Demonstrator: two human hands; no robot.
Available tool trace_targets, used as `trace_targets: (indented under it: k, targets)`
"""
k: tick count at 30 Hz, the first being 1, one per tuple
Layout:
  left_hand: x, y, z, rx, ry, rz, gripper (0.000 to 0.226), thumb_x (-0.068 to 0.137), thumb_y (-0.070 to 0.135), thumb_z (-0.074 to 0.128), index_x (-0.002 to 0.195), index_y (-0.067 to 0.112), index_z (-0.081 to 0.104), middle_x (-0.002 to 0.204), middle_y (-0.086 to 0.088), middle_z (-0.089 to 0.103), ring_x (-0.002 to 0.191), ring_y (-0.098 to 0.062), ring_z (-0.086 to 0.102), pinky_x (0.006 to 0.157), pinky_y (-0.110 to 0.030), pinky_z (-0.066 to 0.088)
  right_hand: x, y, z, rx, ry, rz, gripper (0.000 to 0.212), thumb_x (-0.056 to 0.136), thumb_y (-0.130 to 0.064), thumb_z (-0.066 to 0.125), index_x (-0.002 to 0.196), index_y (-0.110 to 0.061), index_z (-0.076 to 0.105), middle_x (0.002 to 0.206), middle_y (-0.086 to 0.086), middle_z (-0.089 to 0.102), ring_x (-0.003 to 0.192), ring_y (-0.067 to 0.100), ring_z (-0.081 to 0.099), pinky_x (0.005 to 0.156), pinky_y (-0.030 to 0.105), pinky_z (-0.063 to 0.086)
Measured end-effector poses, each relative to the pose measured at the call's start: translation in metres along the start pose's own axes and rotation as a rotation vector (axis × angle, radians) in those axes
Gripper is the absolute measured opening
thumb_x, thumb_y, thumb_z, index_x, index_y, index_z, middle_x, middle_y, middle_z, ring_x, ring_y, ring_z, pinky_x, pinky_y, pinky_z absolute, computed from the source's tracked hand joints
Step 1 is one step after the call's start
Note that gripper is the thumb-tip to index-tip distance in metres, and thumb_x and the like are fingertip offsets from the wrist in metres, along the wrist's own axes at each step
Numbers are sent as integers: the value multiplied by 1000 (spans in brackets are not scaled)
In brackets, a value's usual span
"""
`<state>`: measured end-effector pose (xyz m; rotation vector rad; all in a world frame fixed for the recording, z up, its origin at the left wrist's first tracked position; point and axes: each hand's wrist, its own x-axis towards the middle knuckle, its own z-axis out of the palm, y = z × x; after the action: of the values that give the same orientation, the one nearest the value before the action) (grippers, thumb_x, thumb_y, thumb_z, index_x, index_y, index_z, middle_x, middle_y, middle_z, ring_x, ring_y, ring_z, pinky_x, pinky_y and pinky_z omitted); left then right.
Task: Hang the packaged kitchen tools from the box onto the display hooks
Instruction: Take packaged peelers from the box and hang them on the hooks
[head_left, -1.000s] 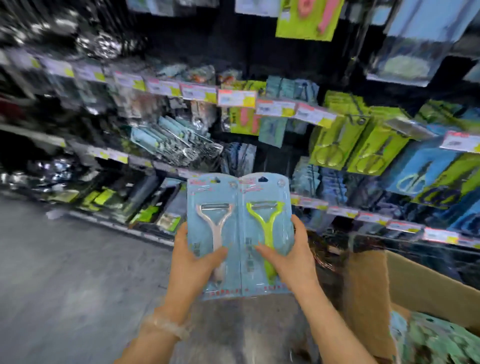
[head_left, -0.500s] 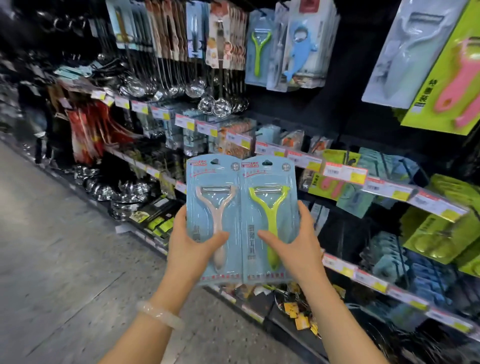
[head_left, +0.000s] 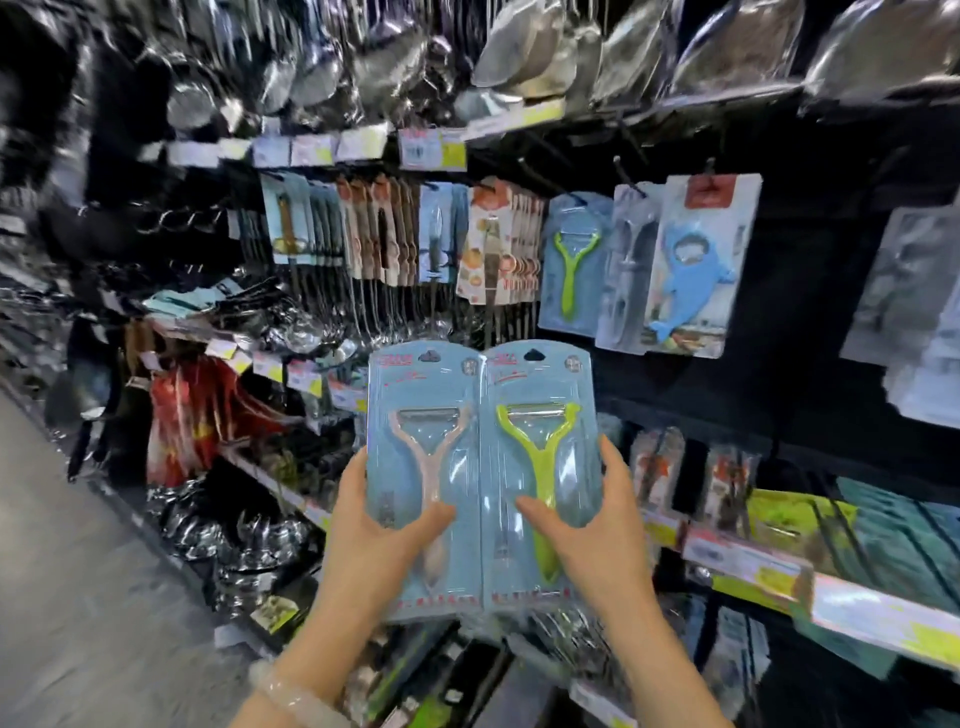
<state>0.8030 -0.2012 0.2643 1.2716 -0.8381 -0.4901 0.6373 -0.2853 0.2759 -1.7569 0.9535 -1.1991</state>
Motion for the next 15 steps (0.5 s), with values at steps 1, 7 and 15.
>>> trace_targets:
  k: [1, 7, 15]
  targets:
    - [11, 0, -1, 14, 6, -6, 65, 70, 10, 82, 120, 35, 48, 110, 9, 66, 93, -10, 68, 73, -28, 57, 10, -2, 5, -4, -2, -5, 112, 55, -59, 71, 148, -36, 13, 154, -15, 20, 142, 11, 21, 115, 39, 25]
    - [76, 3, 5, -19, -14, 25, 85, 65, 22, 86, 136, 29, 40, 126, 1, 59, 110, -23, 61, 92, -47, 51, 64, -14, 21, -54, 65, -41, 104, 66, -47, 77, 148, -34, 15, 152, -15, 24, 140, 11, 26, 114, 37, 28]
    - [166, 19, 18, -106, -143, 125, 74, 70, 13, 82, 129, 35, 43, 113, 18, 58, 100, 2, 61, 77, -18, 51, 119, -40, 38, -167, 261, -88, 99, 70, -44, 77, 148, -33, 16, 153, -14, 23, 139, 8, 24, 112, 33, 28]
